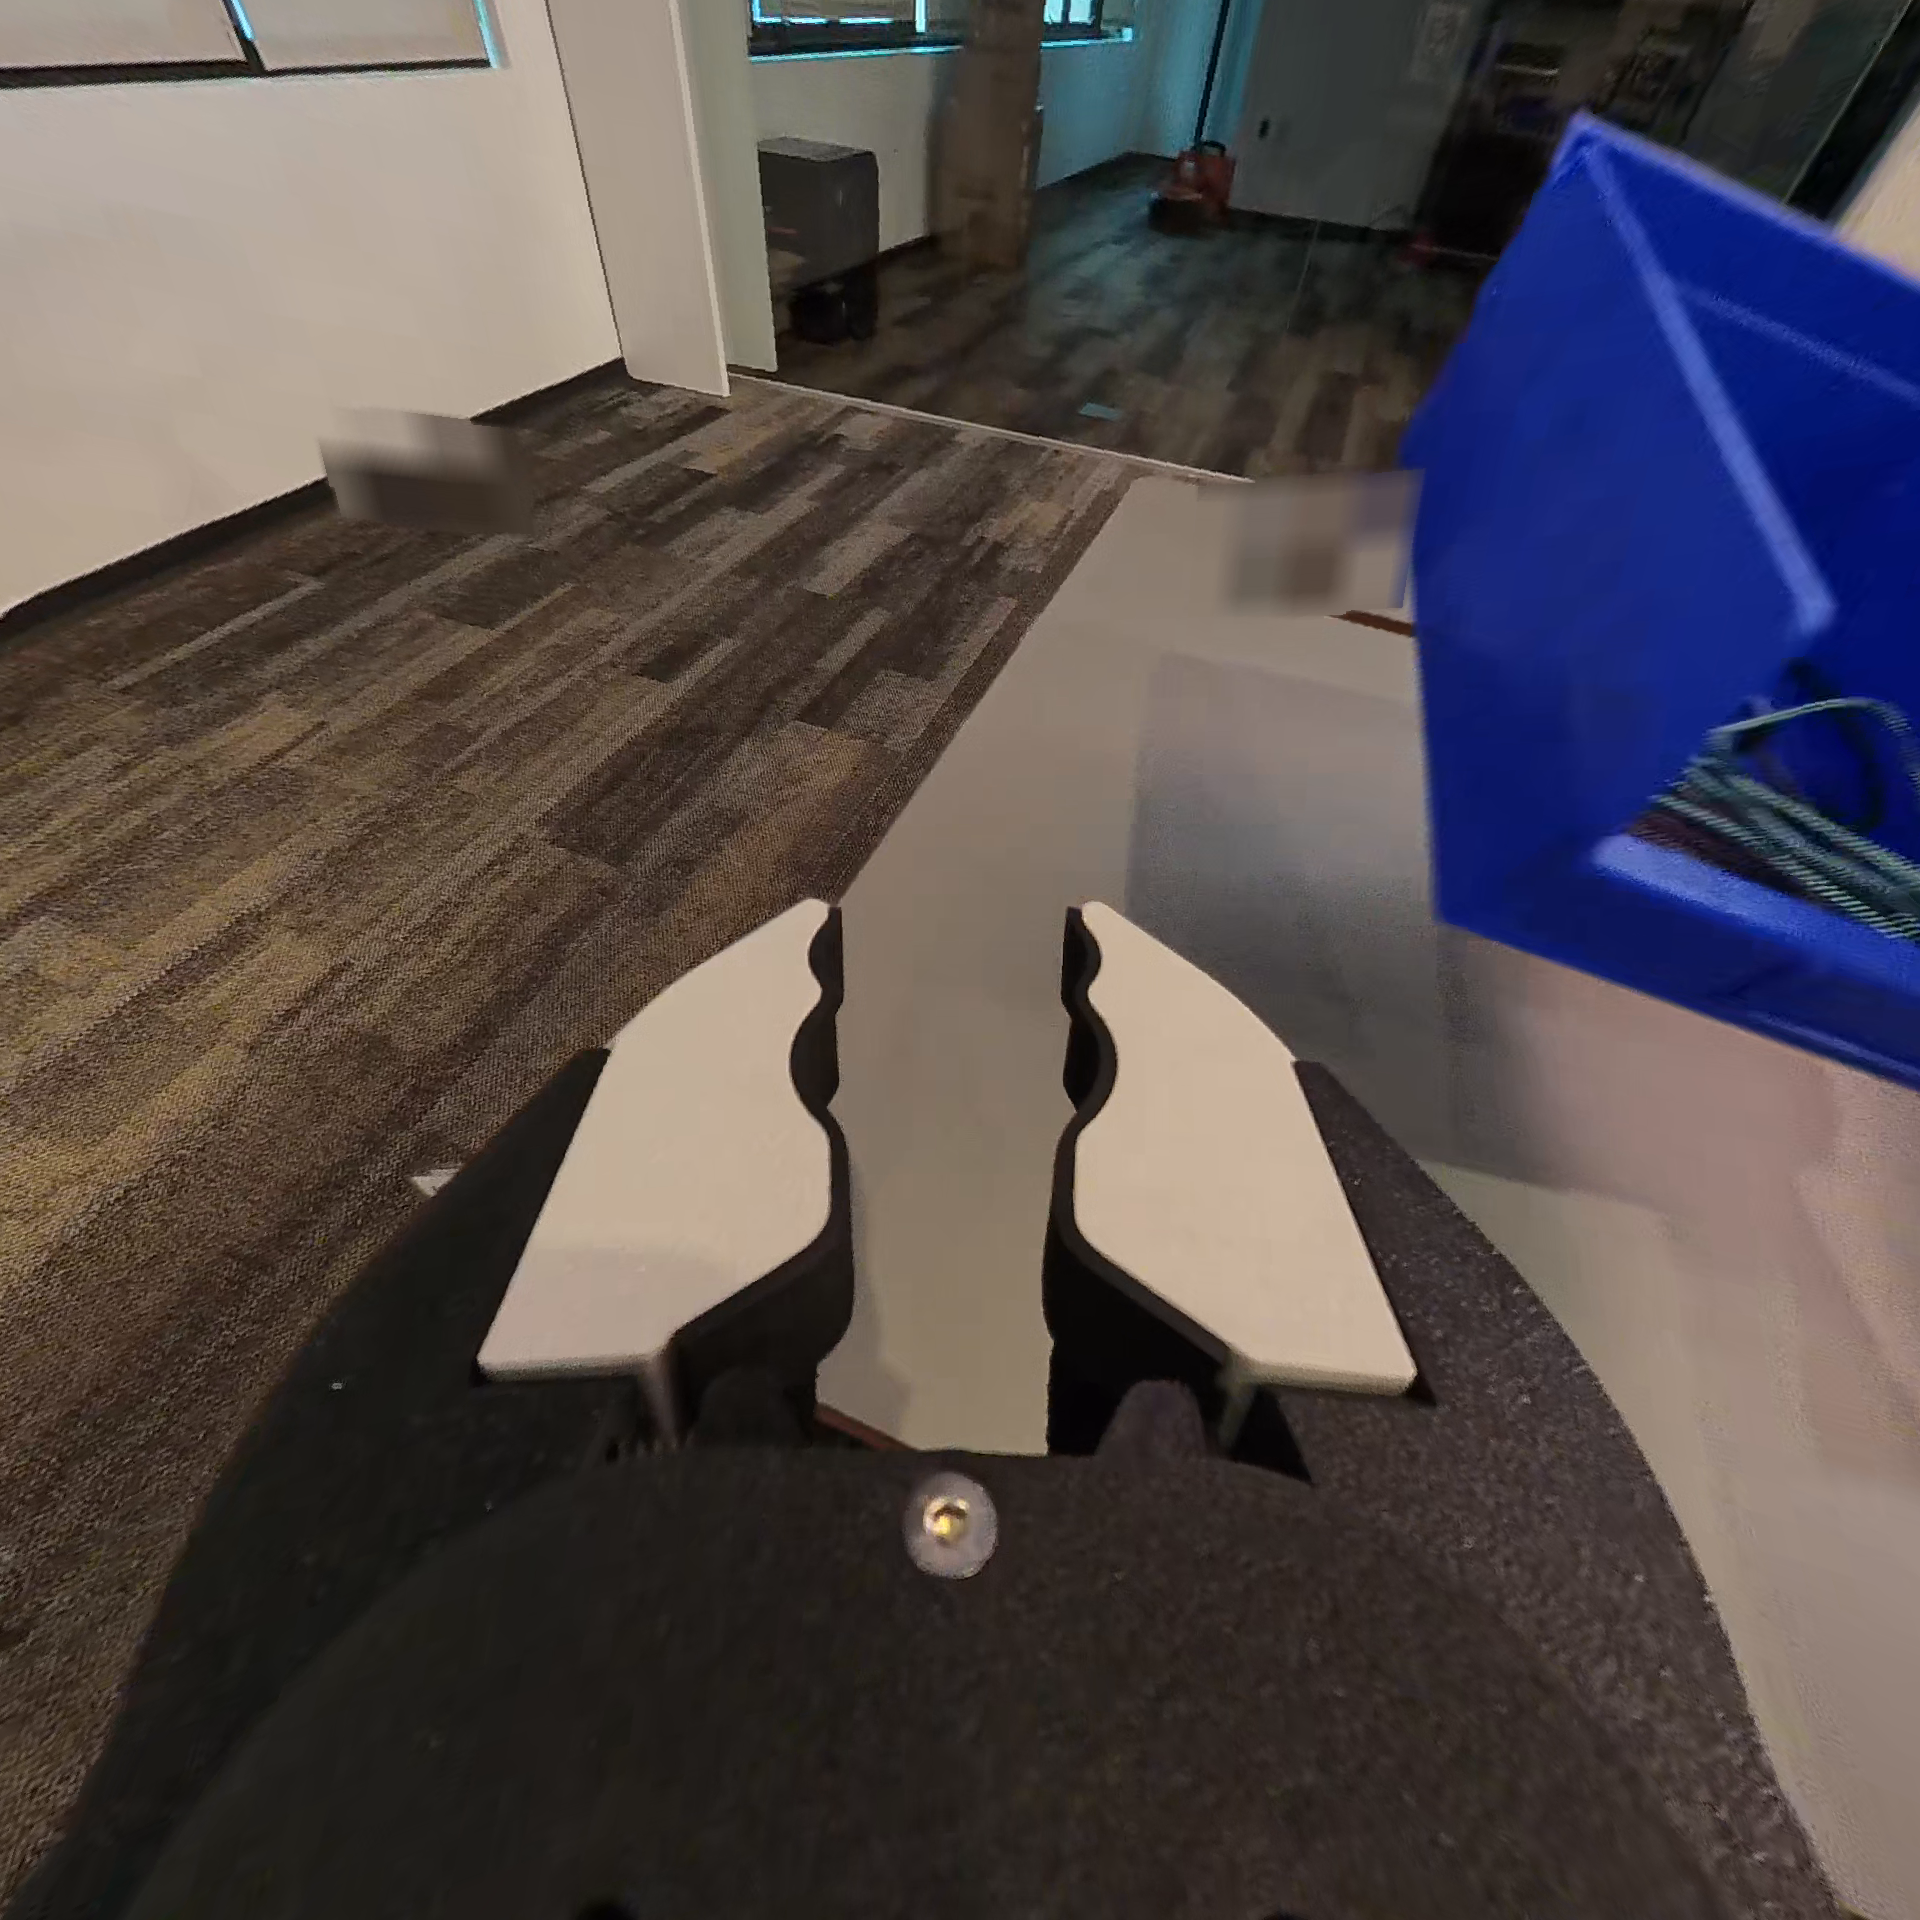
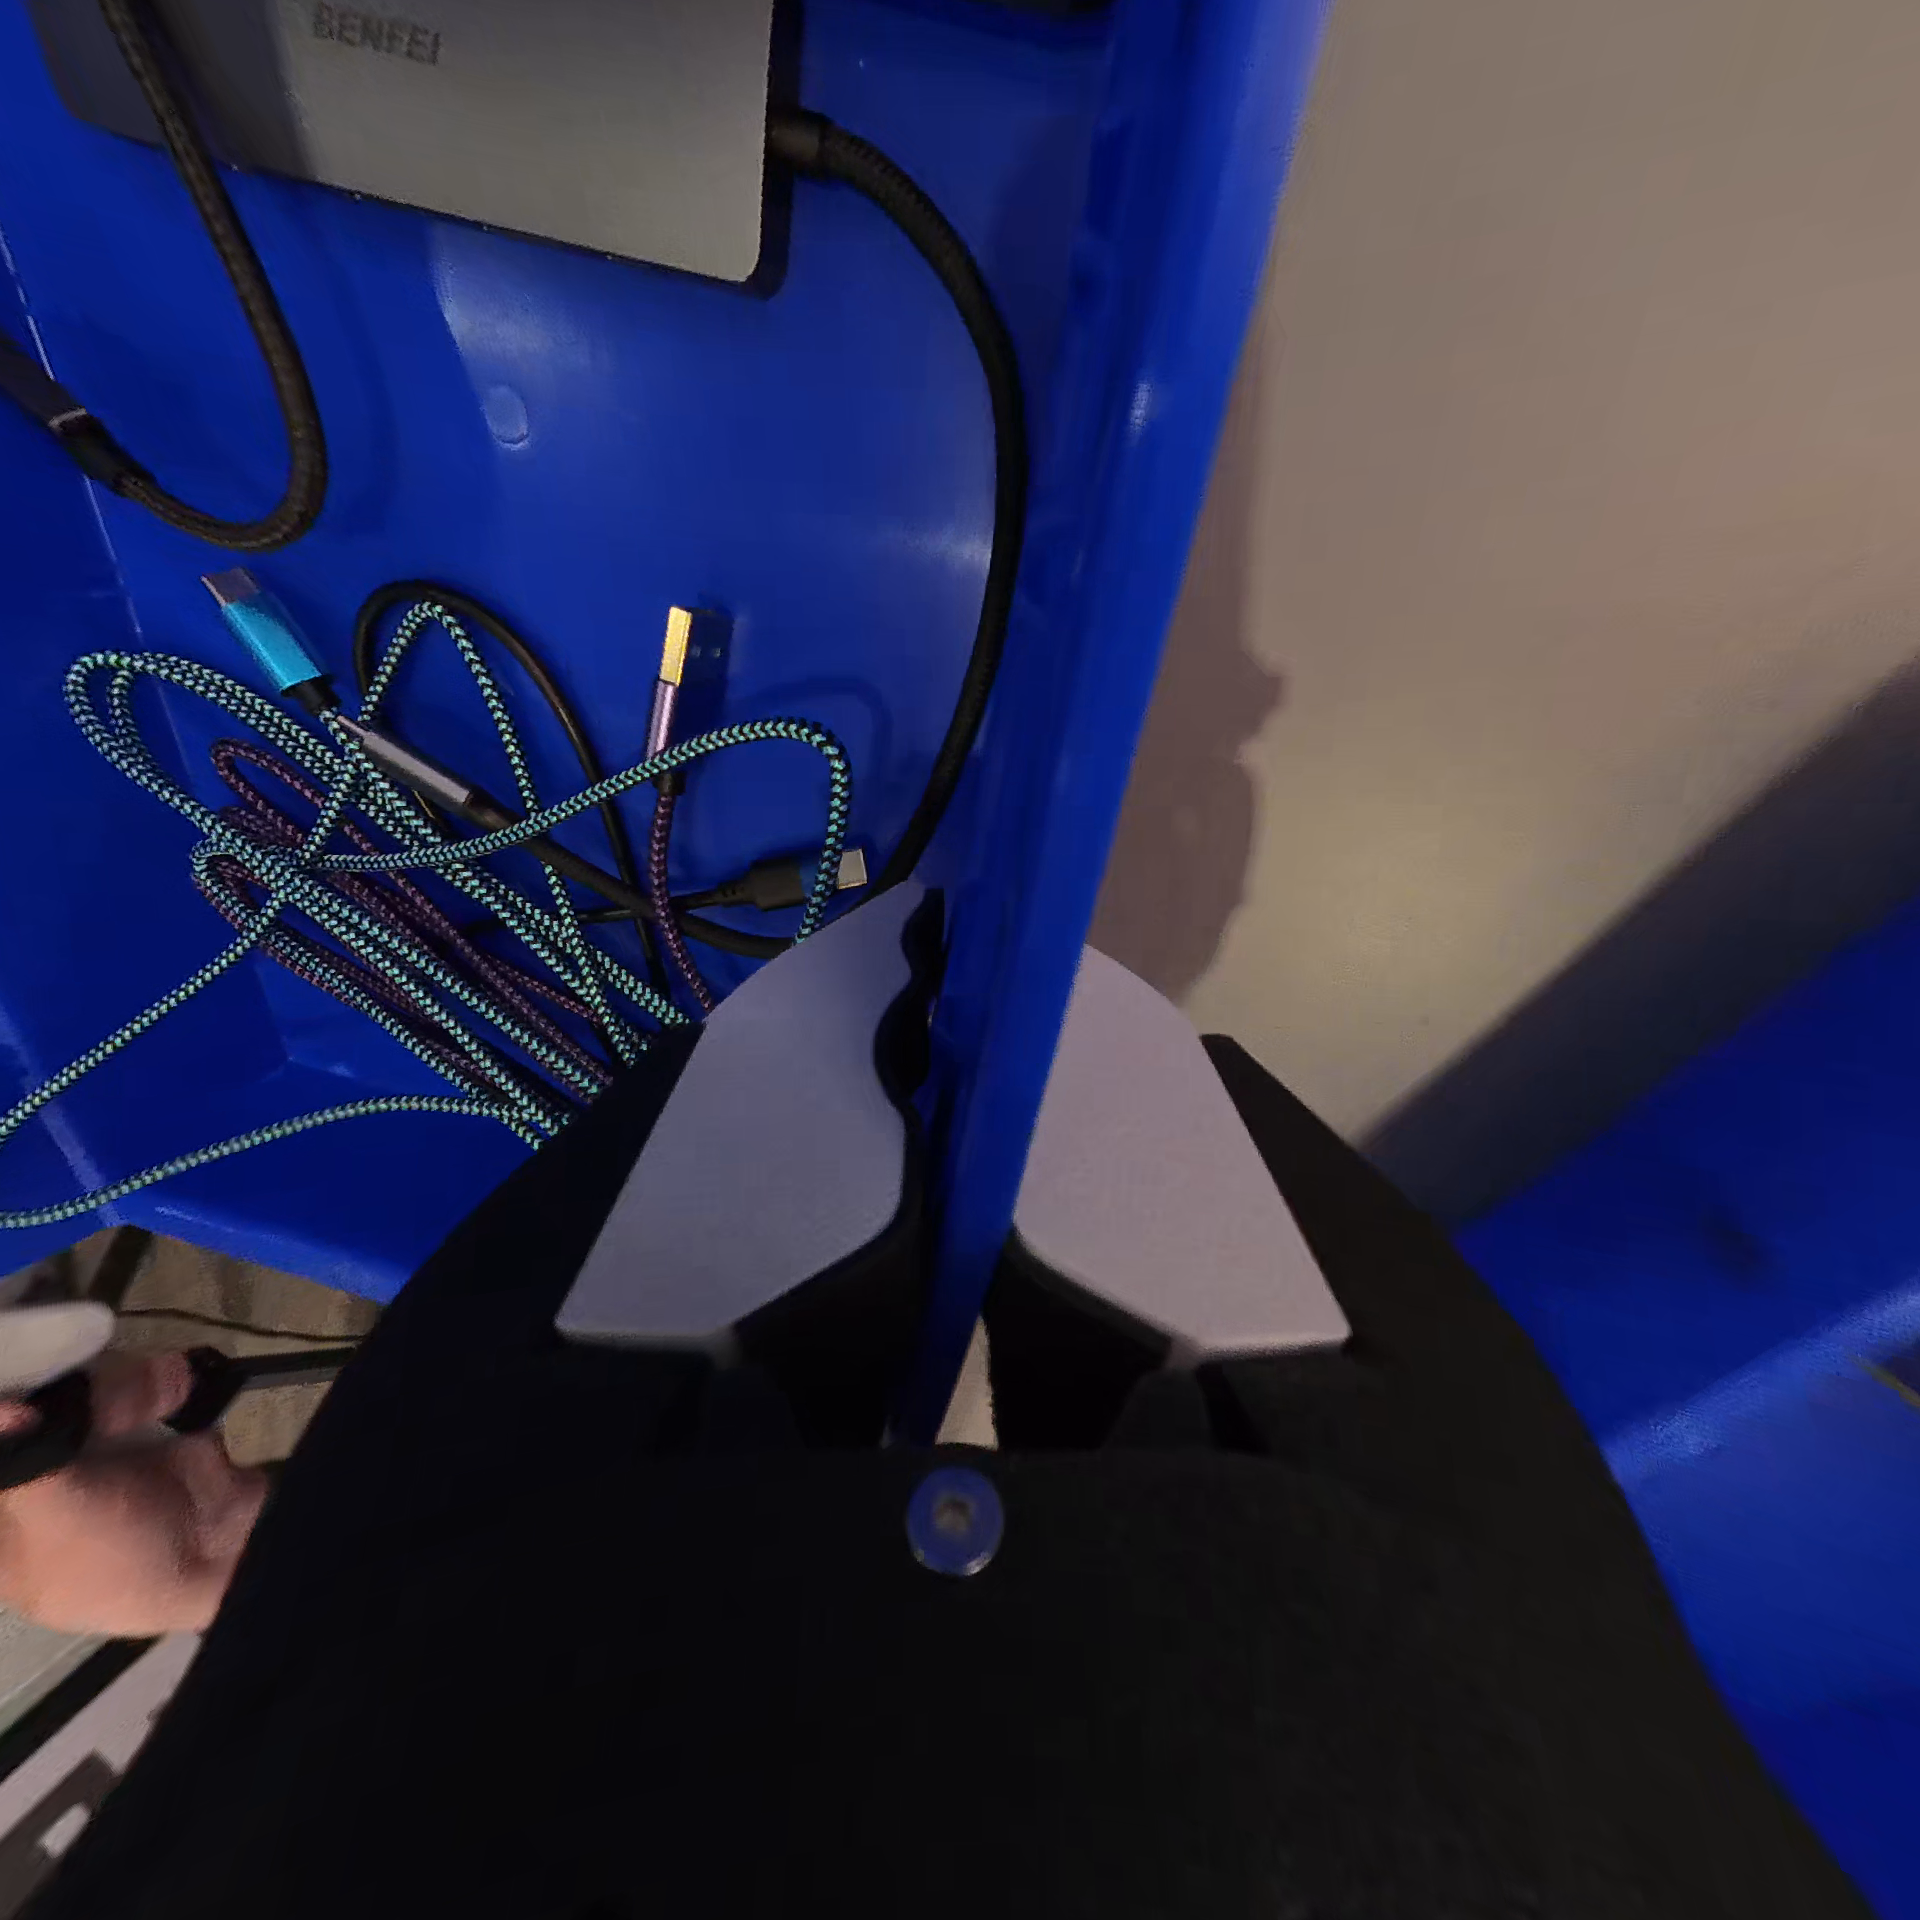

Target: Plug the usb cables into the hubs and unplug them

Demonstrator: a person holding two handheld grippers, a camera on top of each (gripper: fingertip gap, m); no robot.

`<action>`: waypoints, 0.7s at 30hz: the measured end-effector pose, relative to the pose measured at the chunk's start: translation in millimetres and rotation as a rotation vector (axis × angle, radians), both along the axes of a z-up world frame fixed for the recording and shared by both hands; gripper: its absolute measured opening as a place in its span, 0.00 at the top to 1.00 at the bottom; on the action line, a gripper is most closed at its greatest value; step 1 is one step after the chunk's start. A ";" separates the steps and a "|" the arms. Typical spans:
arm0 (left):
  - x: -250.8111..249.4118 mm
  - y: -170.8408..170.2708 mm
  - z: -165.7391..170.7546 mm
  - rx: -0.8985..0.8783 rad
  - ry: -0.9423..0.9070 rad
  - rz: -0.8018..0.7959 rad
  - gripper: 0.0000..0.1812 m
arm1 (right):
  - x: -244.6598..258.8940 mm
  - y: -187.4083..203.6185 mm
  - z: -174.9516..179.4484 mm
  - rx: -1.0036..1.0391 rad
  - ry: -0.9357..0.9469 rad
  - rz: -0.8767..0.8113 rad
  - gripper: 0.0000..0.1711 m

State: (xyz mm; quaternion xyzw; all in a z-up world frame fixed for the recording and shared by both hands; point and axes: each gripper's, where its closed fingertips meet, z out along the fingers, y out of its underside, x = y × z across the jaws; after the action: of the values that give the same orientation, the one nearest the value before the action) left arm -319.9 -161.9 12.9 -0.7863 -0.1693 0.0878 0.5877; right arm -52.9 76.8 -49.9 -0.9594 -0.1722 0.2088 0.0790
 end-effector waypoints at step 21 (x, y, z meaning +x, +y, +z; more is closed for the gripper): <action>-45.5 -55.5 -14.8 0.067 -0.067 0.080 0.79 | -127.7 -30.0 -79.4 -0.078 -0.089 -0.111 0.87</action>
State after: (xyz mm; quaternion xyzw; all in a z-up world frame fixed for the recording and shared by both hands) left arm -365.4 -217.3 -1.9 -0.7613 -0.2231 0.0790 0.6037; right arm -180.6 46.8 -129.3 -0.9782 -0.1136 0.1677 0.0454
